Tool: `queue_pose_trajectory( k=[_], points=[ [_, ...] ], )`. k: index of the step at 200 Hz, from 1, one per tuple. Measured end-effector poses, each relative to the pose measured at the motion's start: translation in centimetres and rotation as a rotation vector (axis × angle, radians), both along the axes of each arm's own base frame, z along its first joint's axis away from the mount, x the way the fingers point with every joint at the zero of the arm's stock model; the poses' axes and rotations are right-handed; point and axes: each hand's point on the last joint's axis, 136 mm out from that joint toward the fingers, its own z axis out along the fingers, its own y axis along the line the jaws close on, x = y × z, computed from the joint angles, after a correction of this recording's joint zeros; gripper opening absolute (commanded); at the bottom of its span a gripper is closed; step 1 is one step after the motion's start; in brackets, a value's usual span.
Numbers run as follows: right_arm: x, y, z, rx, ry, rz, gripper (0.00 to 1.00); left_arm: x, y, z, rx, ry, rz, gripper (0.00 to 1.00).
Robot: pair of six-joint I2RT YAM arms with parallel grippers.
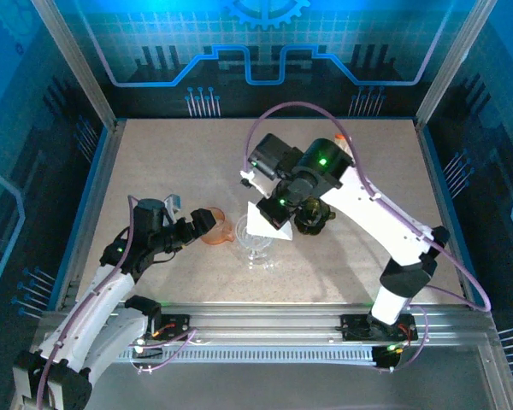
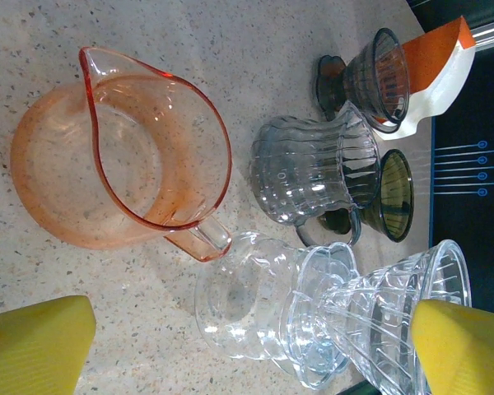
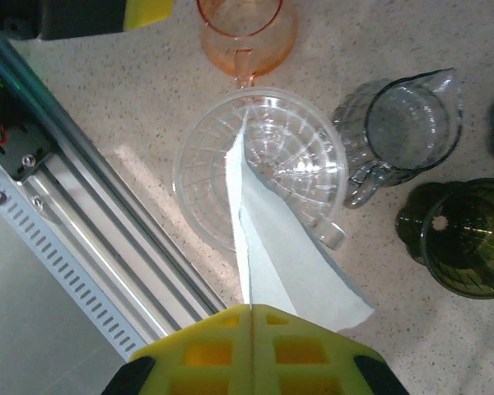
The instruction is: Place the coffee filter in the dripper
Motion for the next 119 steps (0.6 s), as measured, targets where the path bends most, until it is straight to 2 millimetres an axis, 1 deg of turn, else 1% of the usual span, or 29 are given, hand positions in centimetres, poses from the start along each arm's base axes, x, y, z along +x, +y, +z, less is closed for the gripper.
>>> queue_pose_trajectory(
  k=[50,119],
  points=[
    [-0.4,1.4,-2.1,-0.071,0.029,0.047,0.0,-0.1,-0.1,0.1,-0.004,-0.003,-0.008,0.99],
    [-0.3,3.9,-3.5,-0.057,0.019,0.094,0.0,-0.2,-0.3,0.2,-0.013,-0.005,-0.017,0.99]
  ],
)
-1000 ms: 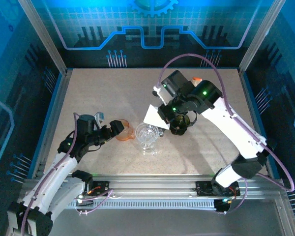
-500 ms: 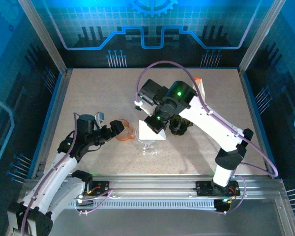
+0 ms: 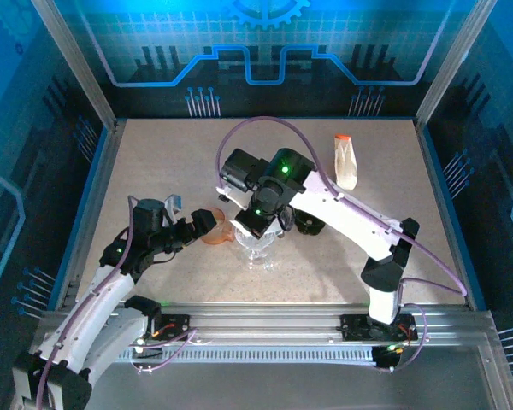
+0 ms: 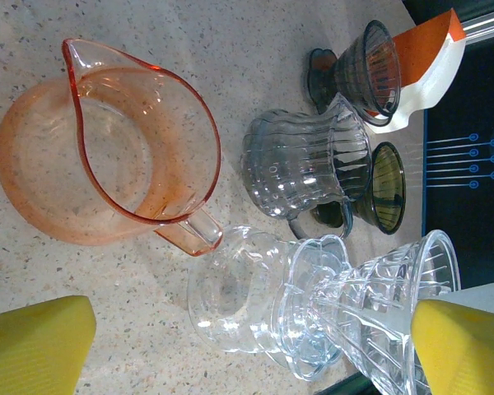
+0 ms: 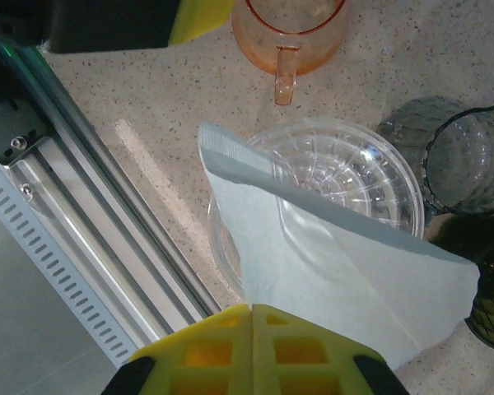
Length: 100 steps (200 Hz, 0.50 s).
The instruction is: Place the coffee filter in the dripper
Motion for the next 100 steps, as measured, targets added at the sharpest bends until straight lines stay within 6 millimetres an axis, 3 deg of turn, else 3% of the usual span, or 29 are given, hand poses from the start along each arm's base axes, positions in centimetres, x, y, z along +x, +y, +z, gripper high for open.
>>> queue_pose_trajectory(
  k=[100],
  points=[
    [-0.6,0.3,-6.5,-0.065,0.096,-0.003,0.0,-0.1,-0.2,0.0,-0.009,0.004,-0.007,0.99]
  ],
)
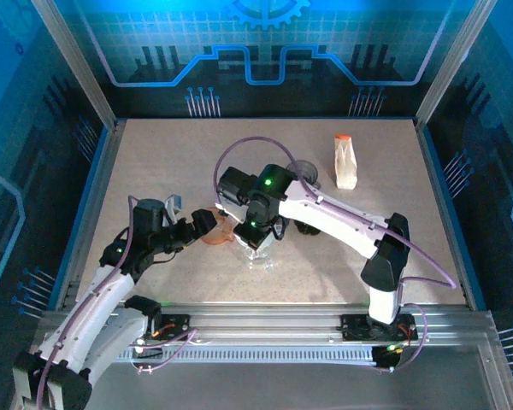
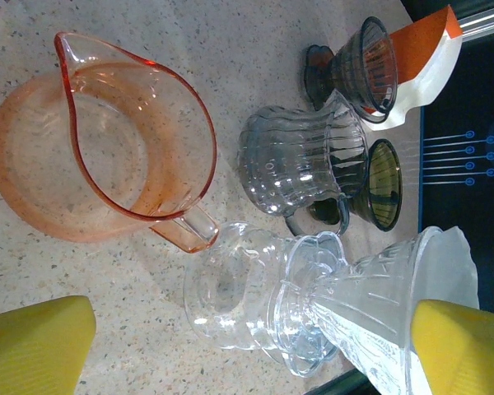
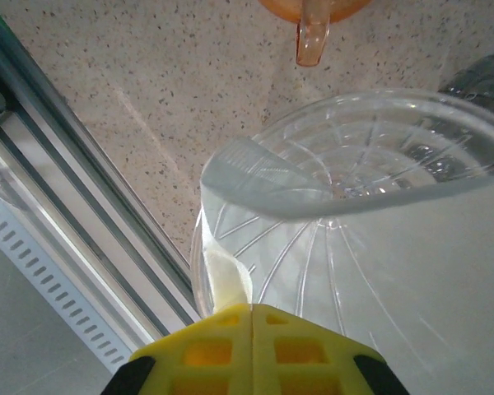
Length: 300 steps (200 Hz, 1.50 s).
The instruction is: Place the coffee filter in the dripper
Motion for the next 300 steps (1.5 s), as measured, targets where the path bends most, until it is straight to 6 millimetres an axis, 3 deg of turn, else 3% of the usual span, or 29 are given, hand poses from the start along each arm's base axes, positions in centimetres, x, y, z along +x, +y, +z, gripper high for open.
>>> queue_pose_trajectory(
  k=[20,65,119,164,193,212,233,254,300],
  points=[
    [0.0,0.0,-0.7,-0.003,0.006,-0.006,0.01,0.0,0.0,0.0,-0.001,0.0,-0.001,0.99],
    [0.4,0.3,-0.2,0.04,-0.018,-0.023,0.4,0.0,-0.3,0.2,-0.015,-0.004,-0.011,0.99],
    [0.2,-0.2,2.9,0.146,-0.081,-0.045,0.63,0.1,-0.9,0.8,-0.044,-0.018,-0.039,0.99],
    [0.9,-1.6,4.5,0.218,-0.146,-0.104,0.66,0.7,-1.9,3.0,-0.054,-0.054,-0.095,0.82],
    [3.0,-3.8,4.5,0.237,-0.178,-0.213,0.67,0.7,-4.5,6.1,-0.018,-0.123,-0.219,0.89],
    [4.2,-5.1,3.9,0.232,-0.189,-0.273,0.68,0.5,-6.1,7.1,0.033,-0.15,-0.295,0.92],
    [4.8,-6.0,3.0,0.222,-0.194,-0.313,0.69,0.1,-7.7,6.5,0.12,-0.138,-0.38,0.91],
    [5.1,-7.0,2.3,0.218,-0.193,-0.351,0.69,-0.3,-8.8,5.2,0.201,-0.112,-0.439,0.81],
    [5.4,-7.7,2.7,0.245,-0.212,-0.373,0.69,-0.1,-8.5,3.0,0.294,-0.055,-0.45,0.73]
  ],
)
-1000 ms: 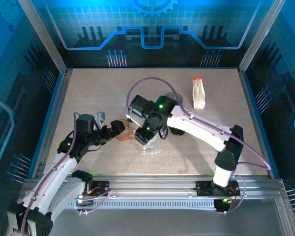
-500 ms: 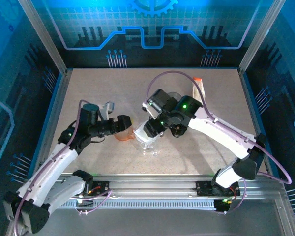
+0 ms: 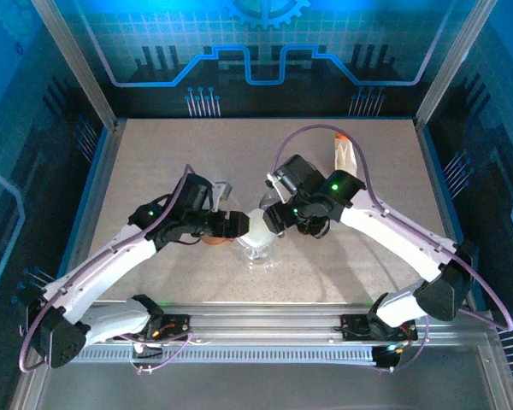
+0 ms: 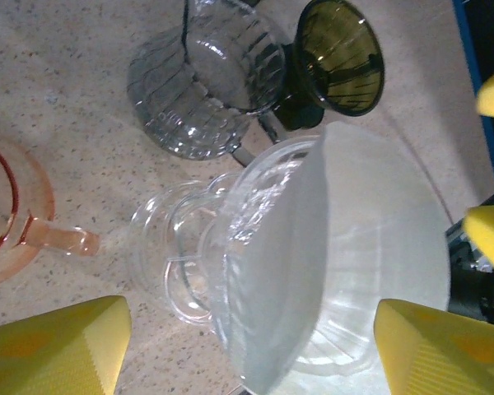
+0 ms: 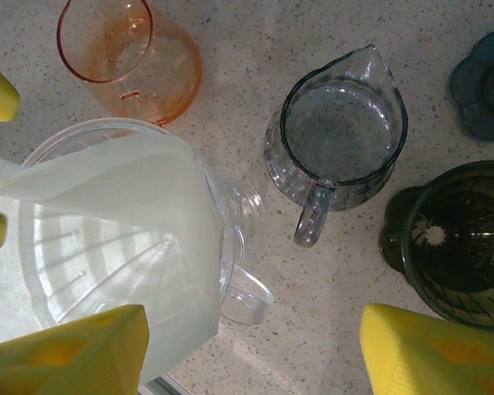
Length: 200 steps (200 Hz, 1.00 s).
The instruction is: Place the coffee filter in the dripper
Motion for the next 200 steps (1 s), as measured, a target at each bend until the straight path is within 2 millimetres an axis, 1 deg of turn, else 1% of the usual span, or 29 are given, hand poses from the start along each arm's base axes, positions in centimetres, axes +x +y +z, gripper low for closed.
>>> queue_pose_trajectory(
  k=[22,67,94,112,126,145,166,185,200],
  points=[
    [0.0,-0.3,-0.5,-0.005,0.006,-0.007,0.68,0.1,0.4,-0.6,0.032,0.011,0.013,0.65],
    [0.0,-1.0,-1.7,-0.024,0.03,-0.029,0.62,0.1,1.1,-1.1,0.071,0.018,0.034,0.64],
    [-0.1,-1.1,-2.1,-0.031,0.036,-0.029,0.61,0.1,1.3,-1.2,0.082,0.018,0.042,0.6],
    [-0.1,-1.1,-2.3,-0.033,0.037,-0.029,0.61,0.2,1.4,-1.2,0.085,0.017,0.05,0.61],
    [-0.1,-1.1,-2.3,-0.034,0.038,-0.029,0.62,0.3,1.5,-1.3,0.084,0.019,0.057,0.64],
    [-0.1,-1.0,-2.3,-0.03,0.036,-0.029,0.66,0.3,1.5,-1.2,0.079,0.025,0.067,0.67],
    [0.1,-0.6,-1.9,-0.003,0.019,-0.026,0.71,0.3,1.5,-1.1,0.076,0.025,0.069,0.68],
    [0.2,-0.1,-1.2,0.038,0.005,-0.022,0.71,0.2,1.5,-1.1,0.072,0.024,0.071,0.69],
    [0.2,0.3,-0.9,0.059,0.004,-0.021,0.69,0.2,1.4,-0.9,0.065,0.025,0.076,0.69]
  ],
)
